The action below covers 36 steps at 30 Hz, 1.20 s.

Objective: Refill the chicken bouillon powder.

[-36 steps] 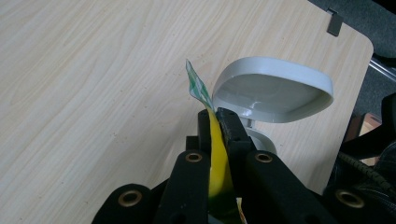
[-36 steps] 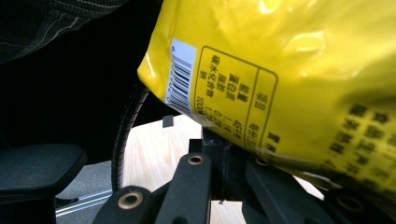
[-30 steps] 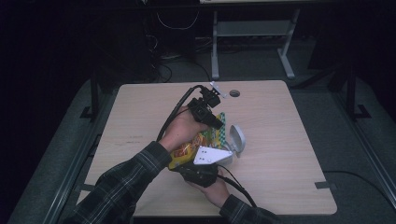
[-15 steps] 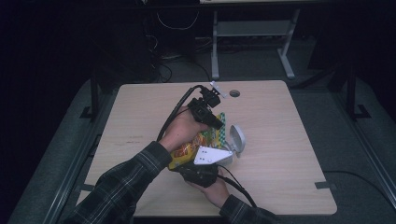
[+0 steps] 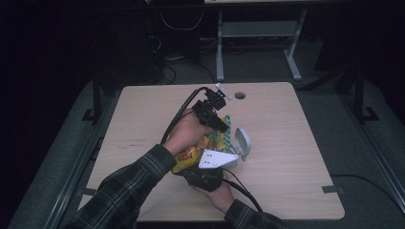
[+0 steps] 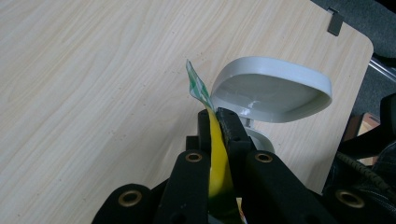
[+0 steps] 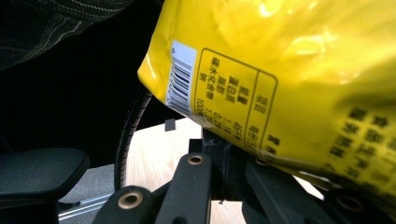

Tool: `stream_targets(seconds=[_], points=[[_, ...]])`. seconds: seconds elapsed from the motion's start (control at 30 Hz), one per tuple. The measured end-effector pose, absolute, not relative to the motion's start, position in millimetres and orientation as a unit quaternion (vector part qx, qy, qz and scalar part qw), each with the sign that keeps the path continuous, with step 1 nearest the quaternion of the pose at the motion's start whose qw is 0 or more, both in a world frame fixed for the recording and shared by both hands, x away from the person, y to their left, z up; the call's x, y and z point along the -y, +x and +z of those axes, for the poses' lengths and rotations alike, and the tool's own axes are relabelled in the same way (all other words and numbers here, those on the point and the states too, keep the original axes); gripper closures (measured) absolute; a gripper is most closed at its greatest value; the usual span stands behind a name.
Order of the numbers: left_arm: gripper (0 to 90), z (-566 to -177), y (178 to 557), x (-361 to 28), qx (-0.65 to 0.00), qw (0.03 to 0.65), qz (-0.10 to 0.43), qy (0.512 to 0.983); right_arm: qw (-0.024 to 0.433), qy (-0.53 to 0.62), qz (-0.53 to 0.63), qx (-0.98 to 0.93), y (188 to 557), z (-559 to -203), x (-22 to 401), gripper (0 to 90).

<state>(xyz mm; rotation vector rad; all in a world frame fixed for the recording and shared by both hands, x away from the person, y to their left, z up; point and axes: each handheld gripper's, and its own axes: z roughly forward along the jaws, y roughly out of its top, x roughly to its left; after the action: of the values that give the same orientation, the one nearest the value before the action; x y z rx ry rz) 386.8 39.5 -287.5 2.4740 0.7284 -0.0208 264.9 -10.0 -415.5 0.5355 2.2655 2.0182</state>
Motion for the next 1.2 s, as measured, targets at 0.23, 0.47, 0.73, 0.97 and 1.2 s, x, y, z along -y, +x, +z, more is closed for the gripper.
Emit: stream_targets(seconds=[0.23, 0.47, 0.73, 0.97, 1.2], points=[[89.7, -287.5, 386.6, -39.0, -0.273, 0.277, -0.009, 0.921, 0.030, 0.174, 0.656, -0.734, 264.8, -415.1, 10.3, 90.0], [89.7, -288.2, 386.7, -38.9, -0.274, 0.278, -0.012, 0.921, 0.030, 0.173, 0.657, -0.733, 265.0, -414.8, 10.7, 90.0], [89.7, -289.7, 386.1, -37.3, -0.275, 0.281, -0.012, 0.920, 0.034, 0.172, 0.659, -0.732, 265.5, -413.6, 12.0, 90.0], [89.7, -289.4, 386.2, -38.8, -0.274, 0.281, -0.012, 0.920, 0.033, 0.171, 0.658, -0.733, 265.5, -413.5, 11.4, 90.0], [89.7, -289.5, 386.5, -40.3, -0.276, 0.281, -0.013, 0.919, 0.032, 0.171, 0.657, -0.733, 265.2, -413.6, 11.0, 90.0]])
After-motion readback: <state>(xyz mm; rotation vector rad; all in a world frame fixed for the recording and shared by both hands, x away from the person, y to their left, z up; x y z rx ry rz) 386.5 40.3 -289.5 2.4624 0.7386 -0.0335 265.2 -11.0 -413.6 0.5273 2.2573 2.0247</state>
